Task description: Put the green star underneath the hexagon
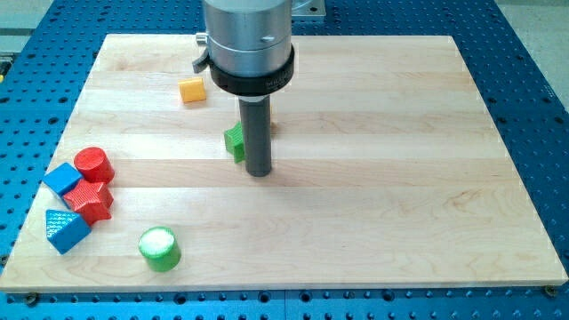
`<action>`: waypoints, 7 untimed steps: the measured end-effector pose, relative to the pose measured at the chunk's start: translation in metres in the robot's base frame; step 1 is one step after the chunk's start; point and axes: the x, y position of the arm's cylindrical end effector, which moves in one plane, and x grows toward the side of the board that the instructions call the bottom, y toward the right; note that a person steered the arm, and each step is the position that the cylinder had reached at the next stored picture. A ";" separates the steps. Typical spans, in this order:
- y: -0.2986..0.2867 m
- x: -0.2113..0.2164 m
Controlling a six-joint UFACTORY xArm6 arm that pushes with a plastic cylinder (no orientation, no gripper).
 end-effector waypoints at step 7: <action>-0.099 -0.044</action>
